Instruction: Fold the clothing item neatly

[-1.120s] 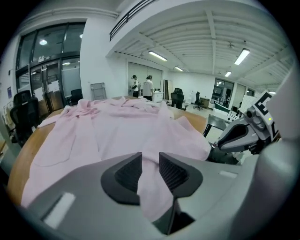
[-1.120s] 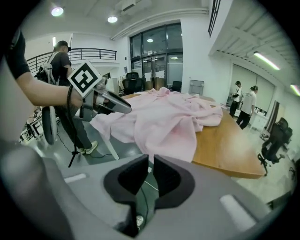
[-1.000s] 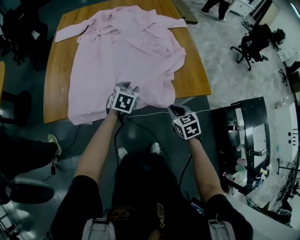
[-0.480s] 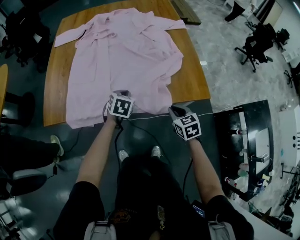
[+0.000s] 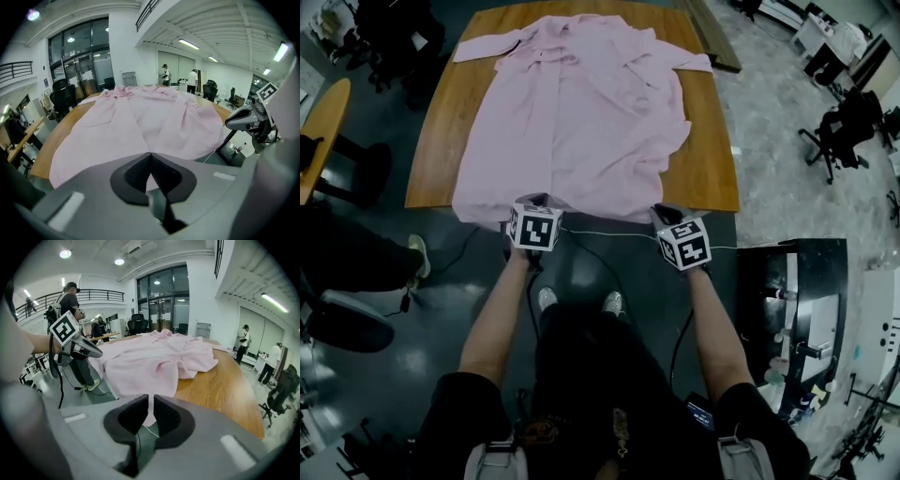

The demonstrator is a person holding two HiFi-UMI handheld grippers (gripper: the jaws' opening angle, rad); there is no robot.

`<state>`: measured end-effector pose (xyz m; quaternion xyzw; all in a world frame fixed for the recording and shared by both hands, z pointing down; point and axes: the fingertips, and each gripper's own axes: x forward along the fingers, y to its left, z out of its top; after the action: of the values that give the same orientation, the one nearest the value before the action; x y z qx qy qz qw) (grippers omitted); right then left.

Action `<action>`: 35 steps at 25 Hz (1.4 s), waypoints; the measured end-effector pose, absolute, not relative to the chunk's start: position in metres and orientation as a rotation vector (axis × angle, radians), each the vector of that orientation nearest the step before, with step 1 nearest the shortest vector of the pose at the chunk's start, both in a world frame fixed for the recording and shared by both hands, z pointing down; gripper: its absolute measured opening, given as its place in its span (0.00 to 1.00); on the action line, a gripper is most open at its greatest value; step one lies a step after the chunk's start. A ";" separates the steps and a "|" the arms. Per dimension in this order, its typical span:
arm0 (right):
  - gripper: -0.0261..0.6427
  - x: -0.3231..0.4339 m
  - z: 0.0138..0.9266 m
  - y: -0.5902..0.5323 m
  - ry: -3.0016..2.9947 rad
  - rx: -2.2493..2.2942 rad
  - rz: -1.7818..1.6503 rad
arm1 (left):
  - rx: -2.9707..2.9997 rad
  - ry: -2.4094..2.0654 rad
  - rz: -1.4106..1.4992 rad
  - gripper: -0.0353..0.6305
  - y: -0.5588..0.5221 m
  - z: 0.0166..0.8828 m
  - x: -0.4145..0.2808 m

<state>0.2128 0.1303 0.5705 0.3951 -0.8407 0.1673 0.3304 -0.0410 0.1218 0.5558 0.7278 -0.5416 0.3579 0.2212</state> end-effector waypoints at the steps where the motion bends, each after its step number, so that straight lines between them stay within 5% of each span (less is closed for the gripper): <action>1: 0.08 0.215 0.571 0.130 -2.190 1.031 0.436 | 1.984 -1.504 0.988 0.06 0.130 0.560 -0.047; 12: 0.08 0.219 0.564 0.118 -2.199 1.038 0.423 | 1.995 -1.549 0.901 0.07 0.136 0.558 -0.048; 15: 0.16 0.221 0.563 0.110 -2.195 1.054 0.430 | 2.058 -1.515 0.896 0.25 0.110 0.553 -0.027; 19: 0.28 0.226 0.571 0.103 -2.178 1.075 0.473 | 2.055 -1.456 0.981 0.32 0.089 0.569 -0.014; 21: 0.28 0.228 0.575 0.100 -2.178 1.073 0.502 | 2.045 -1.413 1.003 0.32 0.086 0.575 -0.008; 26: 0.24 0.227 0.583 0.094 -2.167 1.053 0.538 | 2.036 -1.434 1.020 0.09 0.085 0.572 -0.009; 28: 0.06 0.228 0.585 0.096 -2.153 1.030 0.520 | 2.028 -1.435 0.991 0.08 0.095 0.569 -0.009; 35: 0.05 0.236 0.583 0.119 -2.159 0.968 0.499 | 1.944 -1.484 0.851 0.08 0.147 0.568 -0.027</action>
<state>0.2359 0.1193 0.5831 0.3745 -0.8350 0.1931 0.3537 -0.0265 0.1469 0.5683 0.7222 -0.5513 0.3164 0.2726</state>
